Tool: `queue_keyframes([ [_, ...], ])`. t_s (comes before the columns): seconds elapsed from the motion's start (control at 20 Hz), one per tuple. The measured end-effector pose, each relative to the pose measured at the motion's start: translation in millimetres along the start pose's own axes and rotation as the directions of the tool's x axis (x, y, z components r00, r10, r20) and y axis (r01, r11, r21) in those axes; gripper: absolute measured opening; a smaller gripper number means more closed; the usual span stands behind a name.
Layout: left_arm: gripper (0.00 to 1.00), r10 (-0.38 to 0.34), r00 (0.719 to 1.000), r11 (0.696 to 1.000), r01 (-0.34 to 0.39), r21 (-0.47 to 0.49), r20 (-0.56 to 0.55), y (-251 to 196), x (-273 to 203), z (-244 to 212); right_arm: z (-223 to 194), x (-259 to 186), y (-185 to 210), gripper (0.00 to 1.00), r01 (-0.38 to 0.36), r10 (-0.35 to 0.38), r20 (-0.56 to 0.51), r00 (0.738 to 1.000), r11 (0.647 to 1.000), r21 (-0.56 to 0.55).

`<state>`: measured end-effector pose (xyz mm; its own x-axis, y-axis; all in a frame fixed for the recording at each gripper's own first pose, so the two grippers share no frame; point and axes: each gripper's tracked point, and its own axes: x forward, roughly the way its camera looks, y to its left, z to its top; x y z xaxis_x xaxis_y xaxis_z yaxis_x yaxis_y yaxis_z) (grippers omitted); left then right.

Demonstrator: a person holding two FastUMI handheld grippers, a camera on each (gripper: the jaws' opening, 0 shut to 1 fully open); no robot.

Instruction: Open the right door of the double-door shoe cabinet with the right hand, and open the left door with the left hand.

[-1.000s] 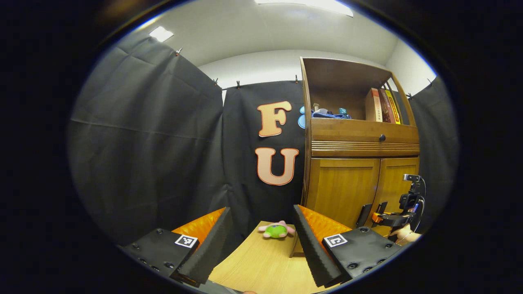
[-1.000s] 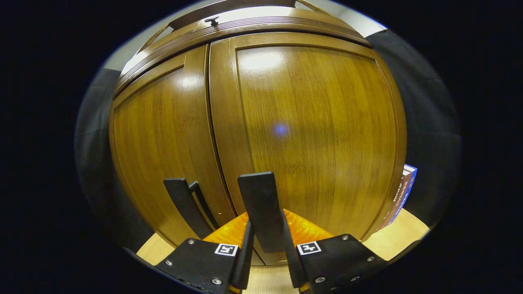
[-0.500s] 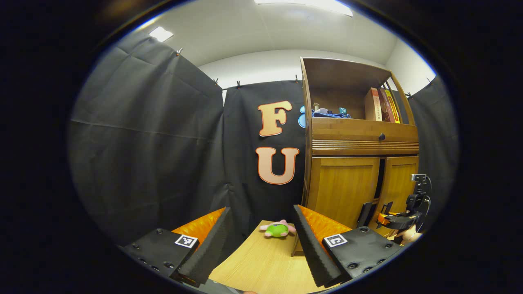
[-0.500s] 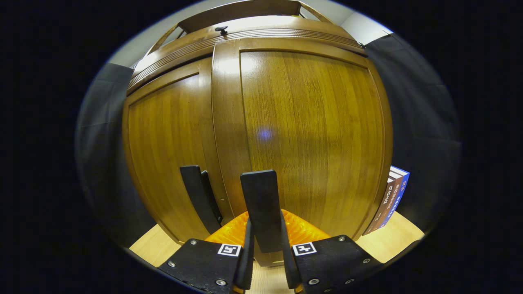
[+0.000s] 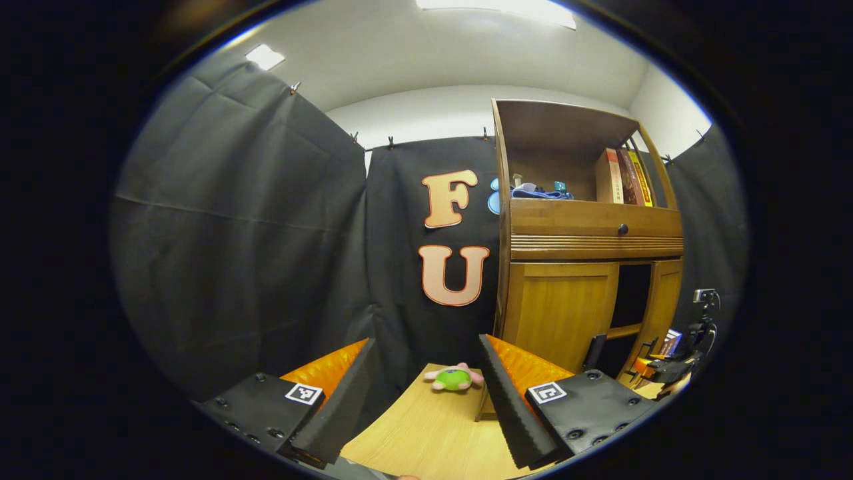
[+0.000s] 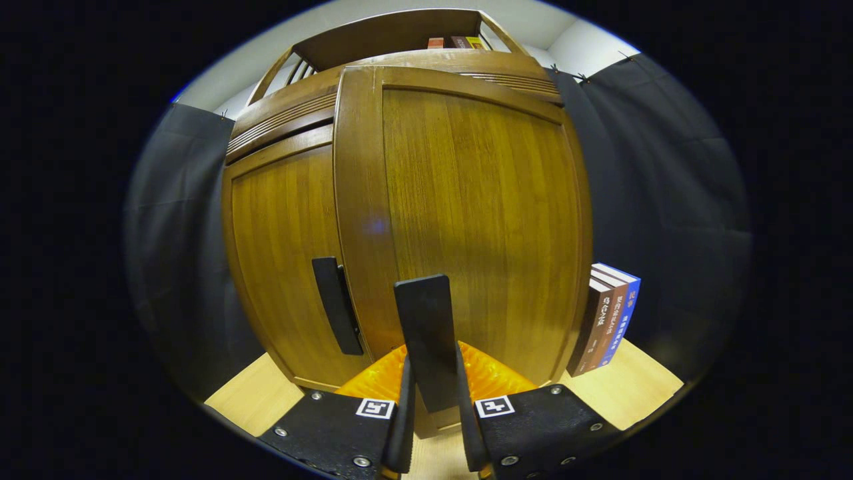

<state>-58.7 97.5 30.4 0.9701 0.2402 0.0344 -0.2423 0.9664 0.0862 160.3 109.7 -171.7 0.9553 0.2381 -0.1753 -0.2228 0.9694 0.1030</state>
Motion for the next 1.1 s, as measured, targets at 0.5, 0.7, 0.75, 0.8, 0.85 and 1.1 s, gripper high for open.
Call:
queue_keyframes([
  [0.5, 0.95, -0.098, 0.995, 0.995, 0.097, -0.016, -0.008, -48.5, 15.6, -5.4, -1.7, -62.5, -47.5, 0.23, 0.062, -0.062, -0.035, 0.997, 0.998, -0.011],
  [0.7, 0.96, -0.132, 0.991, 0.991, 0.132, -0.022, -0.007, -69.6, 21.5, -5.0, -0.5, -77.3, -67.2, 0.20, 0.107, -0.108, -0.052, 0.993, 0.994, -0.015],
  [0.75, 0.96, -0.139, 0.990, 0.990, 0.139, -0.023, -0.006, -75.7, 23.3, -5.8, 0.0, -80.5, -71.8, 0.20, 0.121, -0.121, -0.055, 0.991, 0.993, -0.015],
  [0.8, 0.96, -0.146, 0.989, 0.989, 0.146, -0.025, -0.006, -81.7, 25.6, -6.0, 0.1, -84.6, -76.0, 0.18, 0.130, -0.131, -0.057, 0.990, 0.991, -0.017],
  [0.85, 0.96, -0.155, 0.988, 0.988, 0.155, -0.028, -0.008, -88.0, 26.7, -7.3, 0.1, -88.1, -80.4, 0.16, 0.137, -0.138, -0.058, 0.989, 0.990, -0.021],
  [1.1, 0.95, -0.202, 0.979, 0.979, 0.201, -0.043, -0.021, -127.2, 33.2, -13.1, 0.8, -104.6, -107.9, 0.12, 0.161, -0.161, -0.065, 0.985, 0.987, -0.017],
])
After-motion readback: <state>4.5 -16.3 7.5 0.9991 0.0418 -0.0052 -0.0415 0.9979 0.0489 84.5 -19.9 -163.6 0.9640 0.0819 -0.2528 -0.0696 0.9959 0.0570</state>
